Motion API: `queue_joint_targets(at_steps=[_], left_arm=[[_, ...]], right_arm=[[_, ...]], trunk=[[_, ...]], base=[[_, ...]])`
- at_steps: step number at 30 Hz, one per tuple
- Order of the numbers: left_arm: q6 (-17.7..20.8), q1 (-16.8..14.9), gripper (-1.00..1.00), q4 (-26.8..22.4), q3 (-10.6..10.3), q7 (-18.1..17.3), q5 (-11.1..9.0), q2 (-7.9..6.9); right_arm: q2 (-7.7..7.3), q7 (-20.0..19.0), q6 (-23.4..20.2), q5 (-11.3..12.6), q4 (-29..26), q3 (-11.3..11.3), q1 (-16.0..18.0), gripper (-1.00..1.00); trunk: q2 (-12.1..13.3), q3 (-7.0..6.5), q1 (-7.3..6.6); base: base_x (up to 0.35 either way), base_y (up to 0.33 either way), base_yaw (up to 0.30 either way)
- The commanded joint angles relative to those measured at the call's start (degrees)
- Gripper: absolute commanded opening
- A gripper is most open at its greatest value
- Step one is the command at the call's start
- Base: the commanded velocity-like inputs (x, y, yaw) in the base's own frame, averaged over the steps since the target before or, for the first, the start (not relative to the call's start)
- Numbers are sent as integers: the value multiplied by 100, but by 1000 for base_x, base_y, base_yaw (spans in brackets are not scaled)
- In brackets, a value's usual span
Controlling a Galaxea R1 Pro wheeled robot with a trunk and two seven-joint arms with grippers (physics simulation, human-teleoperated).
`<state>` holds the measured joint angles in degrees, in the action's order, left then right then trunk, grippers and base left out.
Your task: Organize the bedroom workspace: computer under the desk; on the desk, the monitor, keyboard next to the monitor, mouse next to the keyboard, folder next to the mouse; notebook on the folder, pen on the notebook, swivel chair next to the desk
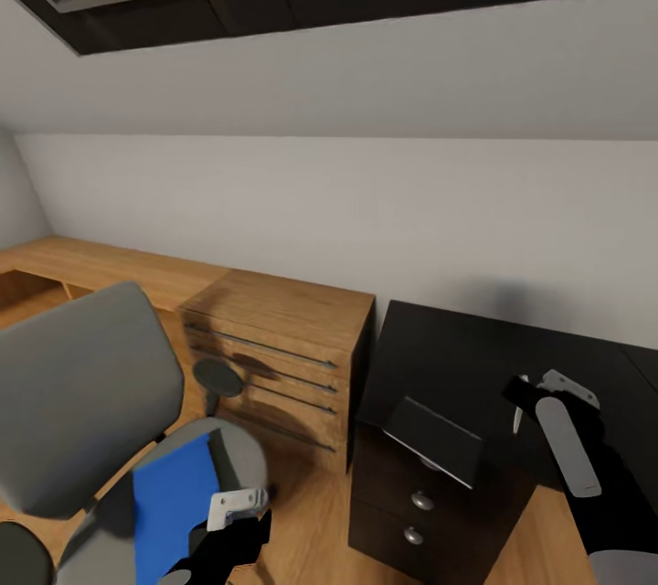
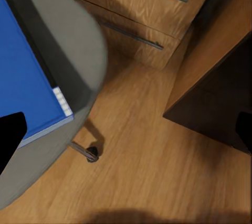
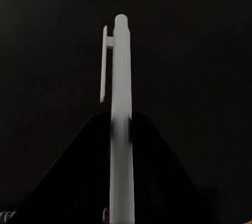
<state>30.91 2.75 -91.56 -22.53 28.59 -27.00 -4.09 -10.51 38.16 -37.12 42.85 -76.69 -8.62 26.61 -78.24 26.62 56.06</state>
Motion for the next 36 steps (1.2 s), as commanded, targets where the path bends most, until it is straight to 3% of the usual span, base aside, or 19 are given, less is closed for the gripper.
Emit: queue_joint_targets(at_steps=[1, 4, 7, 12, 19, 36], left_arm=[[5, -3, 100, -11, -12, 59, -60, -4], [4, -3, 100, -11, -14, 59, -60, -4], [10, -3, 100, -63, 16, 25, -73, -11], [-2, -3, 100, -107, 15, 11, -87, -7], [-561, -3, 100, -116, 0, 96, -95, 52], [-630, -3, 100, -116, -6, 130, -95, 57]], right_arm=[[-6, 32, -6, 57, 13, 1, 3, -100], [-25, -5, -3, 57, 105, 1, 5, -100], [-74, -207, 12, 44, 698, 0, 27, -100], [-81, -292, 30, 13, 868, 1, 35, -100], [-83, -308, 167, -12, 1029, 1, 37, -100], [-85, -300, 196, -22, 1136, 1, 37, -100]], trunk=[[-3, 5, 3], [-3, 5, 3], [-3, 5, 3], [-3, 5, 3], [-284, 131, 157], [-966, 436, 530]], base=[[269, -233, 0], [266, -235, 0], [86, -79, 0], [22, -20, 0], [2, -1, 0], [0, 0, 0]])
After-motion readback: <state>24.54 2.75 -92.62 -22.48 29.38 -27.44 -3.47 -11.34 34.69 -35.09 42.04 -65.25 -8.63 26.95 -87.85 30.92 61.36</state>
